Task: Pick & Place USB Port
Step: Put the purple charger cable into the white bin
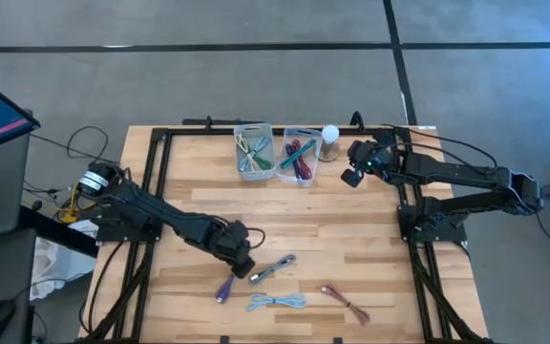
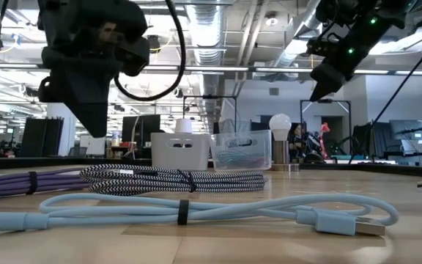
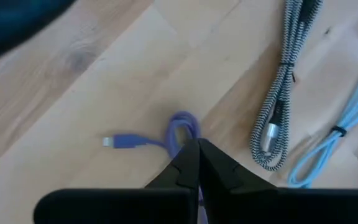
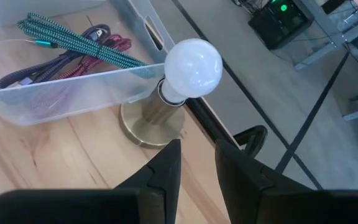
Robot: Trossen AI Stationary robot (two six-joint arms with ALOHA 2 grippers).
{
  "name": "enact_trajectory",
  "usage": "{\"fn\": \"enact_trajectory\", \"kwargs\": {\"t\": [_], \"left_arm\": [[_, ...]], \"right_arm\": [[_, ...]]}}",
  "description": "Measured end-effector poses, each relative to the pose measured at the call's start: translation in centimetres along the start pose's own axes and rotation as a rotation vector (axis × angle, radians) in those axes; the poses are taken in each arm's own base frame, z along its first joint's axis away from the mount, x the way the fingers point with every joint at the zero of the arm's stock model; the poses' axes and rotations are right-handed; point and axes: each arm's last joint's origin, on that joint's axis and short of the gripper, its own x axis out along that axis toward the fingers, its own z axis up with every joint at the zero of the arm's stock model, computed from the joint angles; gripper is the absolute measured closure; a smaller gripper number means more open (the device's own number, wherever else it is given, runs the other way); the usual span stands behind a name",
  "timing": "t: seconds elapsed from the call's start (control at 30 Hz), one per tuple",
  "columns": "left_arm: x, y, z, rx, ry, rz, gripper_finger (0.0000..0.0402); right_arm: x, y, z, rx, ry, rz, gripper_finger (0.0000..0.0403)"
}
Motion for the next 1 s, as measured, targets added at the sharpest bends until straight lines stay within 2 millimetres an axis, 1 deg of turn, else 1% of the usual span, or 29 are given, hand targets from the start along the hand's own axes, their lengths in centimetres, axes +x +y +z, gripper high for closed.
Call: {"fn": "enact_trajectory", "kwargs": {"t": [0.2,0.33,0.5,0.63,0.7,0.77,0.87,1.0], "left_arm": [[0.0,0.0,-0.3,-0.047,0.012,0.03,0.0398],[0.0,-0.1,-0.1,-0.051,0.069,-0.02,0.0396],[-0.2,-0.6,0.1,0.048,0.107,-0.114,0.0384],[-0.4,-0.7,0.1,0.096,0.098,-0.133,0.0379],[-0.5,-0.7,0.2,0.098,0.093,-0.133,0.0379],[-0.5,-0.6,0.3,0.063,0.096,-0.13,0.0378],[0.1,-0.6,0.2,0.013,0.105,-0.105,0.0371],[1.5,-0.5,-0.2,0.021,0.138,-0.059,0.0348]], "right_arm": [[0.0,0.0,0.0,0.0,0.0,0.001,0.031],[0.0,0.0,0.0,-0.004,-0.001,0.001,0.031],[0.0,0.0,0.0,0.0,-0.004,0.001,0.031],[0.0,0.0,0.0,0.006,-0.004,0.002,0.031],[0.0,0.0,0.0,0.006,-0.004,0.002,0.031],[0.0,0.0,0.0,0.005,-0.004,0.002,0.031],[0.0,0.0,0.0,0.005,-0.003,0.002,0.031],[0.0,0.0,0.0,0.005,-0.003,0.002,0.031]]}}
